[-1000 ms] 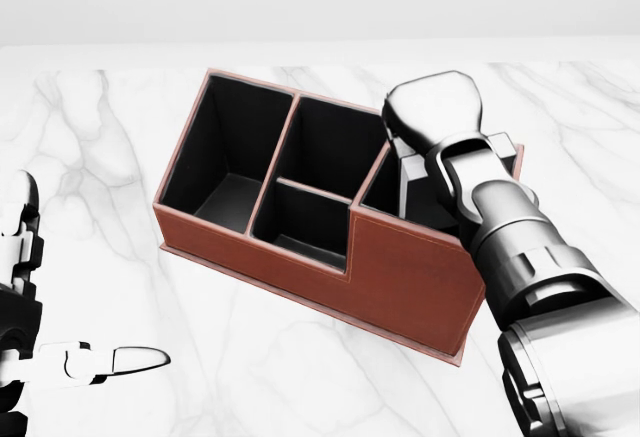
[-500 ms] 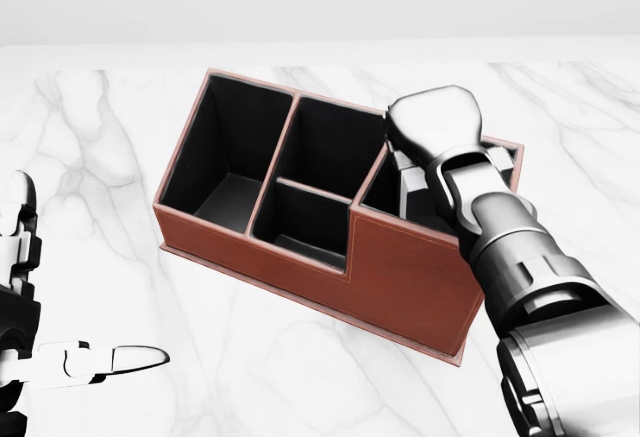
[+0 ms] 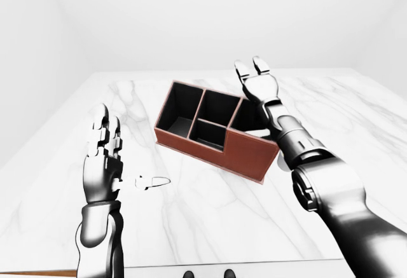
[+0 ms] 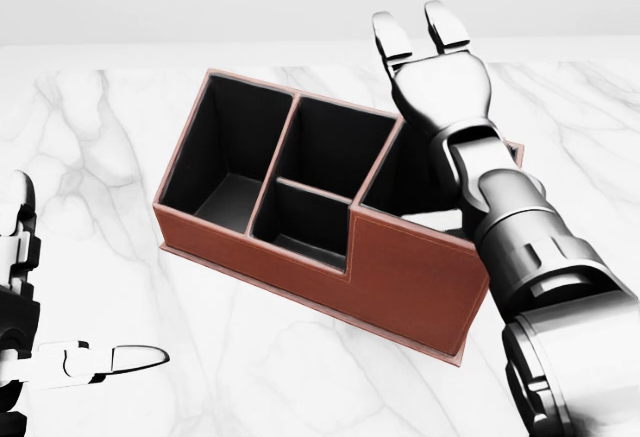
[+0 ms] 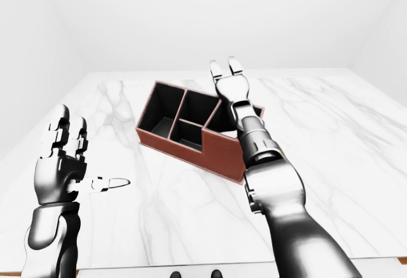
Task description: Pick up the book and place it in the right compartment of the caddy.
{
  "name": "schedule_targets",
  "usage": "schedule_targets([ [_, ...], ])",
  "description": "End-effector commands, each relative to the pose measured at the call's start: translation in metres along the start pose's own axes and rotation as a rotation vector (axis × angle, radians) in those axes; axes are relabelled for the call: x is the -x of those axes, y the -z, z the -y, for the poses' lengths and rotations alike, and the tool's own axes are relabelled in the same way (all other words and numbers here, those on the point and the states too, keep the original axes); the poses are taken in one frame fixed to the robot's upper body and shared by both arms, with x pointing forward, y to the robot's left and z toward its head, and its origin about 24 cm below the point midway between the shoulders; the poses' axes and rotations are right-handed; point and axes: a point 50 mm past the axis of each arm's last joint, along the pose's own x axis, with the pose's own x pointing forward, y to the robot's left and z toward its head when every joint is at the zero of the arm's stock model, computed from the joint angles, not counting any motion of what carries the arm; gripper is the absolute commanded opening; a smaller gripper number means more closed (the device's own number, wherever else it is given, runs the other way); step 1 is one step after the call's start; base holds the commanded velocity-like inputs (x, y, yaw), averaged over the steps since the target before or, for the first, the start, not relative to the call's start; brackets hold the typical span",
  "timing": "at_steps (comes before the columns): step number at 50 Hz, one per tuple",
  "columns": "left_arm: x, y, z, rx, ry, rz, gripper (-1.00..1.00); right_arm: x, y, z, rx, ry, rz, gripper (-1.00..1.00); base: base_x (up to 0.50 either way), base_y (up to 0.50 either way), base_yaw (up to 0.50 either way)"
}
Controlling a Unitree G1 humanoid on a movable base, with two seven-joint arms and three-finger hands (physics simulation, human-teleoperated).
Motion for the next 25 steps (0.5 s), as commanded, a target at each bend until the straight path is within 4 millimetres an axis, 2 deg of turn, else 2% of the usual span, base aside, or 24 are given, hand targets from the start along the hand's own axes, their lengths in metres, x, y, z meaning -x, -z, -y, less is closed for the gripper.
schedule_targets([
  [1, 0.0, 0.0, 0.0, 0.002, 0.001, 0.003, 1.0, -0.009, 0.005, 0.024, -0.015, 0.064, -0.015, 1.0, 0.0, 0.0, 0.0],
  [25, 0.0, -0.001, 0.0, 0.006, 0.008, 0.014, 1.0, -0.014, 0.013, 0.041, -0.037, 0.098, -0.033, 1.0, 0.0, 0.0, 0.0],
])
